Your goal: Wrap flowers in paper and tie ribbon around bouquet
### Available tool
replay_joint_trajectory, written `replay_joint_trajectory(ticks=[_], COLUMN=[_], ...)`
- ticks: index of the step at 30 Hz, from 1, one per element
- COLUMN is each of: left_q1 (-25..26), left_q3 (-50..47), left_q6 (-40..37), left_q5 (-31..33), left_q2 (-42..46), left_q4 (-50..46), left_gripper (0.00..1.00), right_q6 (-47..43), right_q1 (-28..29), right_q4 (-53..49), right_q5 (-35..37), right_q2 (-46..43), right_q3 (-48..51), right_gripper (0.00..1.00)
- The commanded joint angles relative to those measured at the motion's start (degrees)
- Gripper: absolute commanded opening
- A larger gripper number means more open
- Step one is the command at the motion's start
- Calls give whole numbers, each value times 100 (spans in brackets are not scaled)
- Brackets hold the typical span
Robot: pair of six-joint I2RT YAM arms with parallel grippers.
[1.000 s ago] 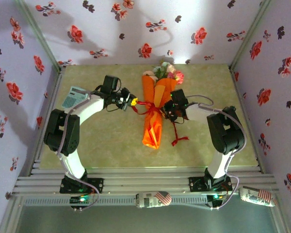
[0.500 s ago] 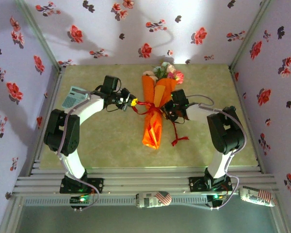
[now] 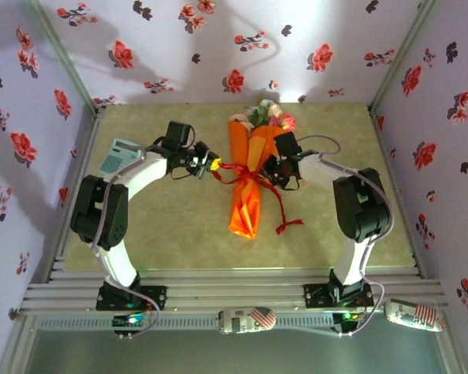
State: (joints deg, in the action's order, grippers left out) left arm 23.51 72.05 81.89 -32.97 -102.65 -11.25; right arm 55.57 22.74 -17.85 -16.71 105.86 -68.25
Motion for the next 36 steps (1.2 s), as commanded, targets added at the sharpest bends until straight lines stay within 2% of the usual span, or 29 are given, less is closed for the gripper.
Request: replay_joint_trajectory(ticks=[1, 6, 19, 26, 33, 36], left_q1=[-13, -10, -8, -8, 8, 30], left_q3=[186, 203, 222, 179, 145, 134], left_q6=[-129, -140, -112, -137, -234, -261], left_q5=[45, 45, 1, 39, 82, 146], left_q2=[181, 175, 175, 278, 351, 403], left_q4=[-104, -115, -104, -367, -848, -1145], left_gripper=[0, 0, 0, 0, 0, 6], right_q6=[-318, -73, 340, 885, 1560, 1826], right_q1=[-26, -5, 2, 2, 2, 2], right_q4=[-275, -199, 12, 108, -103, -20], right_q5=[46, 119, 298, 255, -197, -419], right_q2=[63, -49, -160, -496, -761, -825], right_q3=[-180, -149, -105, 3, 7, 139], right_gripper=[18, 11, 0, 0, 0, 0])
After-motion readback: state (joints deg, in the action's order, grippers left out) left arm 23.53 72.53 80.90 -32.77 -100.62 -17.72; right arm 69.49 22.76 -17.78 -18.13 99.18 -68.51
